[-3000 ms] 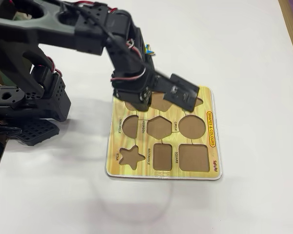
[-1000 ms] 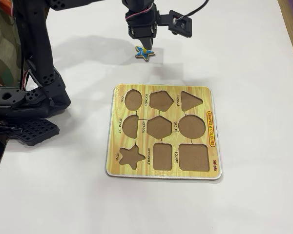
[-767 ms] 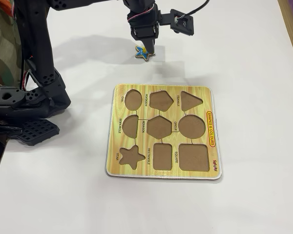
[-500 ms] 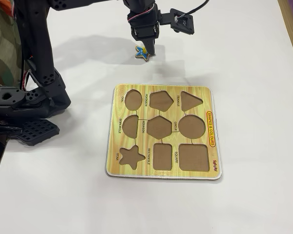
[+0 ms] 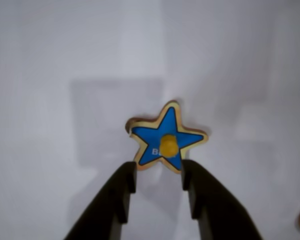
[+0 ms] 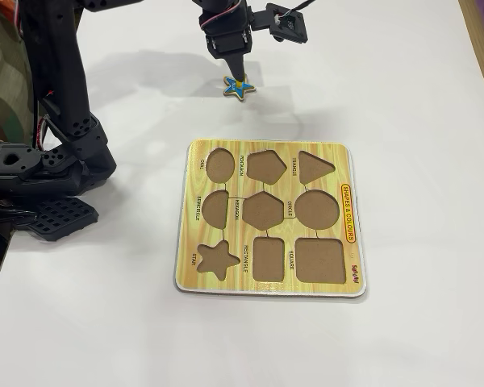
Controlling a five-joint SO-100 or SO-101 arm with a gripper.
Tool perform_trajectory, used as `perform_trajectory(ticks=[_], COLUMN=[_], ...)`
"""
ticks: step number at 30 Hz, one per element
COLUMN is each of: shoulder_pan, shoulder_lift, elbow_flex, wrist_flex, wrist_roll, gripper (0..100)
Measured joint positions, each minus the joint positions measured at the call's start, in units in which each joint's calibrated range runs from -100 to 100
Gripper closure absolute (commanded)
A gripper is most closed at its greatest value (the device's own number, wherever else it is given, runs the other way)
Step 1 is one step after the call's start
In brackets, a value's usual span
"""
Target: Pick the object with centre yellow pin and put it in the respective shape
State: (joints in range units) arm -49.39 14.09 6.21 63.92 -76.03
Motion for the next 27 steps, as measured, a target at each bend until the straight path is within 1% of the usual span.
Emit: perform_trajectory(ticks=[13,18,27], shoulder_pan=[0.84,1.31,1.31], shoulder_lift=[0.0,3.35,3.87], elbow_flex=[0.0,0.0,0.0], wrist_flex=[0.0,0.0,0.0], wrist_roll=[0.0,0.0,0.0], gripper=[89,89,89])
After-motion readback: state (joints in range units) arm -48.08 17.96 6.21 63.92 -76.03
